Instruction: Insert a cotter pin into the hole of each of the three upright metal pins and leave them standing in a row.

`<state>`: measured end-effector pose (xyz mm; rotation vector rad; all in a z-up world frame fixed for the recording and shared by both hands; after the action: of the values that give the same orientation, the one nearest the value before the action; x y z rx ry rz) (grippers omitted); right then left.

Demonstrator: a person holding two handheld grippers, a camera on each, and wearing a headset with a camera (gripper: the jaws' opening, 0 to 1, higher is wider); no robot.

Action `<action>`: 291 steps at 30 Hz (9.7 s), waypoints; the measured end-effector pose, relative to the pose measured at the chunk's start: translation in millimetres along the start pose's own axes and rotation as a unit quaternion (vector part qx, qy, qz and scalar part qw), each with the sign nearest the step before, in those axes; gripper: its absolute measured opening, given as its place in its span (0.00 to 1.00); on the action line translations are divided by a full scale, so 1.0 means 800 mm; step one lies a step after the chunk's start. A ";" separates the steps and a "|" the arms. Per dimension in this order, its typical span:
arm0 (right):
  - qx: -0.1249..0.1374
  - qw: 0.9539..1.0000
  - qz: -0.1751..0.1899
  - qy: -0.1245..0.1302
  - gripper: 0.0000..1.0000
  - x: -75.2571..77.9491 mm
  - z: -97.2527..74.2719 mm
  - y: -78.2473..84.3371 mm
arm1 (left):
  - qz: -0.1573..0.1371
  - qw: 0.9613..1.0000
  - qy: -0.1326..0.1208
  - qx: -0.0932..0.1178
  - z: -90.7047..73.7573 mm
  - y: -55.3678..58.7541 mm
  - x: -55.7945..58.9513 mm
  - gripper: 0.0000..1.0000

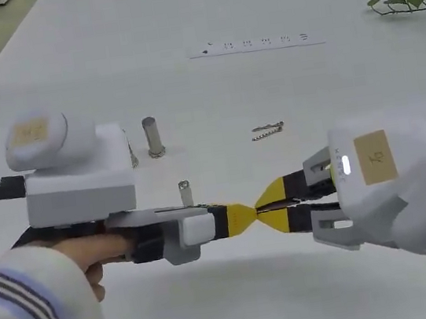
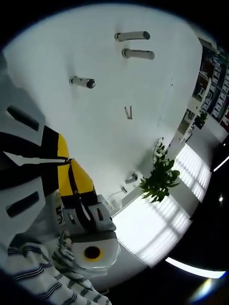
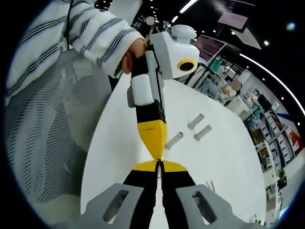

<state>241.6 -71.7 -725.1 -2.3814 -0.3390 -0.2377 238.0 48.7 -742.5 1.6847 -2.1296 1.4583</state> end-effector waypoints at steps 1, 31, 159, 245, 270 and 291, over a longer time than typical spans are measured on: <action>0.001 1.000 -0.004 0.002 0.02 0.000 0.000 -0.001 | 0.003 1.000 0.002 0.003 -0.001 0.000 0.000 0.00; 0.070 0.993 0.096 -0.025 0.21 0.003 -0.009 0.010 | 0.057 0.998 0.023 0.030 -0.011 0.001 -0.004 0.00; 0.013 0.962 0.237 -0.137 0.03 0.085 0.053 0.042 | 0.278 0.950 -0.125 0.069 0.029 -0.006 -0.127 0.19; 0.024 0.968 0.229 -0.101 0.08 0.087 0.085 0.004 | 0.319 0.935 -0.143 0.067 0.040 0.004 -0.125 0.08; 0.033 0.970 0.220 -0.102 0.04 0.088 0.088 -0.005 | 0.331 0.930 -0.146 0.065 0.040 0.005 -0.123 0.08; 0.054 0.970 0.218 -0.090 0.16 0.083 0.090 0.002 | 0.320 0.936 -0.139 0.047 0.038 0.007 -0.123 0.14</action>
<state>310.6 -12.4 -761.3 -2.3037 0.0919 0.1978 287.8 99.0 -817.5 1.3430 -3.0120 1.5345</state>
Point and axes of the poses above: the centre of the closed fingertips' face, and the gripper's own axes: z roughly forward along the fingers, x roughly to its right, y roughly out of its underside, the point moved 8 cm from there along -z, roughly backward along the fingers, and after that the axes turned 13 degrees about -y, right-handed, at the moved point
